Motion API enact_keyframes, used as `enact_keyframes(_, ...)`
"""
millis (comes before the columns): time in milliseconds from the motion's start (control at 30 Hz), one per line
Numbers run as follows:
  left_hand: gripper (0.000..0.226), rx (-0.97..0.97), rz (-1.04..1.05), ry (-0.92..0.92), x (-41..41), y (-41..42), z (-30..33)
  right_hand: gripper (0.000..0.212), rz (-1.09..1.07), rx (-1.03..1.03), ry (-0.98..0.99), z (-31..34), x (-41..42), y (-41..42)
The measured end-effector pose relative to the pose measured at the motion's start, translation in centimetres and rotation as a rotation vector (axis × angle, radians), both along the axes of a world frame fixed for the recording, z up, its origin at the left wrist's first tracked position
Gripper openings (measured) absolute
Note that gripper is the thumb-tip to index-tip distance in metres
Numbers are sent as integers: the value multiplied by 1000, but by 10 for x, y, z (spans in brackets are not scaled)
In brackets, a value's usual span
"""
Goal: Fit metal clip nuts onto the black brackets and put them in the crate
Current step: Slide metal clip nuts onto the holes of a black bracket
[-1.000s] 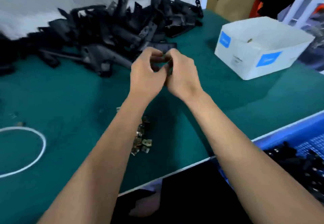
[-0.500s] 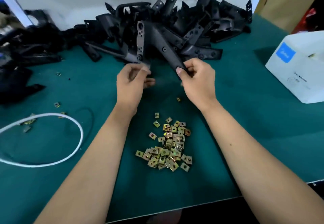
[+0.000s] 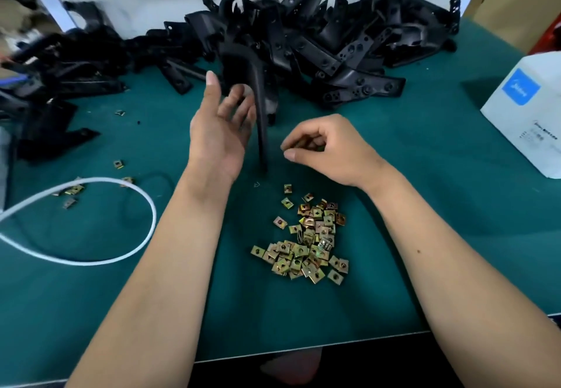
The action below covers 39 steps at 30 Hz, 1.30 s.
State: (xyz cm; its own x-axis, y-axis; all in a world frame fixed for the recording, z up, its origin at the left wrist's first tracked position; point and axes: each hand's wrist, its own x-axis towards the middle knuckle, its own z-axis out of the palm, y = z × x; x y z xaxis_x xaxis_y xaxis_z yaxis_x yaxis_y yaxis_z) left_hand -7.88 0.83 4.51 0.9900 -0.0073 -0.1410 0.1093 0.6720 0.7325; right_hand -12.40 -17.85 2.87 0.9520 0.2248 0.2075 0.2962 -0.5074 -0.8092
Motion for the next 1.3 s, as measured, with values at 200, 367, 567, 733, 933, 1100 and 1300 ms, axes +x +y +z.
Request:
enact_keyframes(200,26,-97,23,-66,7,16,6,17,188,-353,88,6,-5,5)
enact_keyframes(367,26,195,260,-219,10,21,3,10,165,-301,103,4,-2,8)
enact_keyframes(567,42,836,136,-442,7,4,-27,4,-175,300,60,-6,4,8)
enact_keyframes(733,61,1121,-38,-457,8,3,-40,14,-393,491,82,-14,12,-4)
enact_keyframes(933,78,1285,-56,-409,5,-5,-39,14,-407,555,138,-13,13,-4)
enact_keyframes(1100,92,1259,-68,-377,4,-6,-38,20,-464,590,133,-12,12,-1)
enact_keyframes(1300,95,1257,-110,-524,2,-5,-38,19,-480,678,195,-10,12,-3)
